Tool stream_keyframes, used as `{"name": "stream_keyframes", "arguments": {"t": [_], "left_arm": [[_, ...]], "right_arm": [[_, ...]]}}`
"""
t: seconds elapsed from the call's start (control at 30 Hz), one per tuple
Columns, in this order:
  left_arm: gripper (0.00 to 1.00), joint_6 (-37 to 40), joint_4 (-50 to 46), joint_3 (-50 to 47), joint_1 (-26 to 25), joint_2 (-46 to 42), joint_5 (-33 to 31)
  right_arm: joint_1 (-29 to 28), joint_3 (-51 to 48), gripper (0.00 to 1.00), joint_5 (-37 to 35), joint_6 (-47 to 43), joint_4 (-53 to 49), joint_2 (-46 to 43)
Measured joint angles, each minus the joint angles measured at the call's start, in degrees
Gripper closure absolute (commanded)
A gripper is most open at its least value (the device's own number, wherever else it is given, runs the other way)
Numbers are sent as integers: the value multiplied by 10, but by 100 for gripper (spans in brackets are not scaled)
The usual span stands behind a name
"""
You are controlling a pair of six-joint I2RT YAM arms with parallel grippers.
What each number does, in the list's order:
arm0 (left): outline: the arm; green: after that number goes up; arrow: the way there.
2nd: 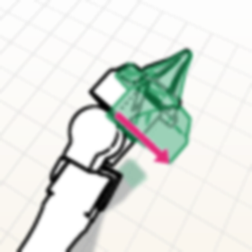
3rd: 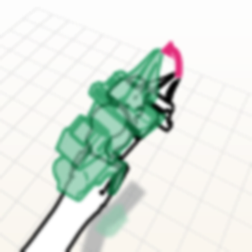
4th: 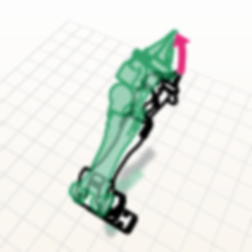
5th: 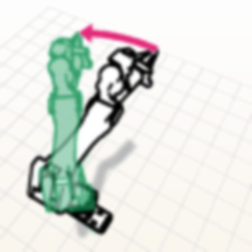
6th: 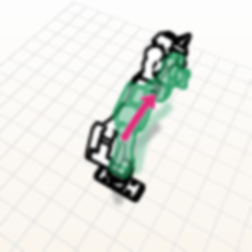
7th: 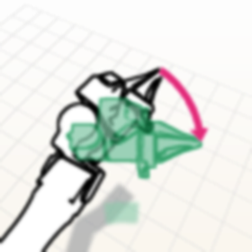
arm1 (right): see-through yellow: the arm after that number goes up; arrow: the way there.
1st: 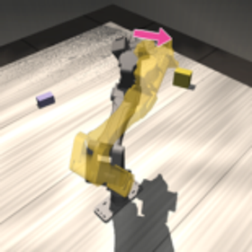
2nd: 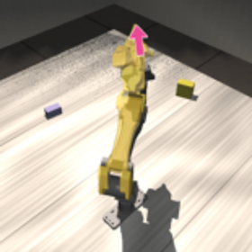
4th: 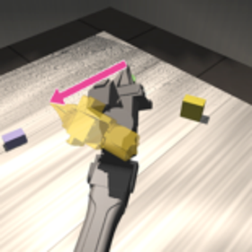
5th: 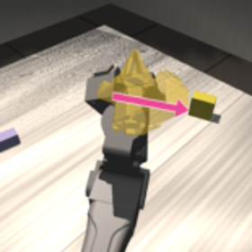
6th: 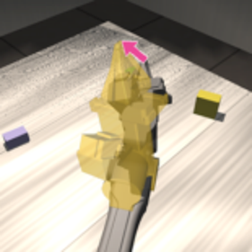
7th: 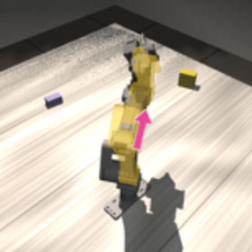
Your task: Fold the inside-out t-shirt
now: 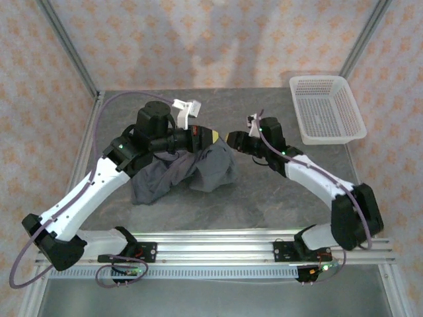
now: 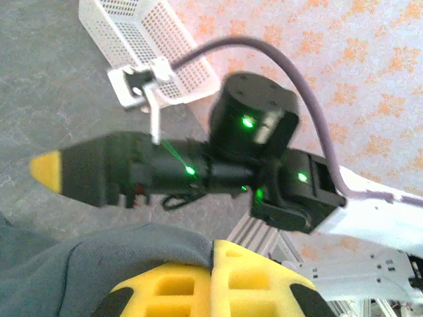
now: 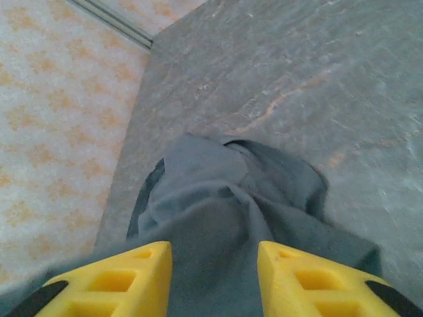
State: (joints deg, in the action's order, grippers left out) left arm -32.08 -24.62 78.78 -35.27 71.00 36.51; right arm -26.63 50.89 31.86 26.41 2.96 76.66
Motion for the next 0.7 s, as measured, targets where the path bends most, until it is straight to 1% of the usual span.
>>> {"name": "stream_keyframes", "arguments": {"t": [0.1, 0.17, 0.23, 0.3, 0.37, 0.43, 0.5, 0.57, 0.6, 0.63, 0.67, 0.7], "left_arm": [[100, 0, -7, 10, 0, 24, -5], [100, 0, -22, 17, 0, 41, -14], [100, 0, -39, 23, 0, 54, -27], [100, -1, -56, 28, 0, 61, -40], [100, -7, -62, 30, 0, 62, -52], [100, -13, -69, 33, 0, 62, -67], [100, -21, -75, 35, 0, 62, -81], [100, -26, -82, 37, 0, 62, -95], [100, -28, -85, 37, 0, 62, -101], [100, -29, -88, 37, 0, 61, -105], [100, -31, -91, 37, 0, 61, -110], [100, -31, -94, 37, 0, 61, -116]], "right_arm": [[-17, -39, 55, -52, -53, -18, -130], [-53, -54, 55, -92, -91, -16, -218], [-109, -69, 54, -132, -114, 0, -284], [-170, -80, 51, -177, -115, 24, -313], [-235, -83, 36, -245, -102, 41, -299], [-300, -79, 19, -327, -69, 52, -250], [-334, -61, 15, -393, -26, 45, -186], [-344, -42, 13, -443, 10, 37, -121], [-345, -34, 18, -465, 25, 34, -94], [-345, -26, 28, -487, 39, 30, -69], [-345, -19, 38, -504, 50, 24, -53], [-345, -16, 54, -517, 55, 22, -42]]}}
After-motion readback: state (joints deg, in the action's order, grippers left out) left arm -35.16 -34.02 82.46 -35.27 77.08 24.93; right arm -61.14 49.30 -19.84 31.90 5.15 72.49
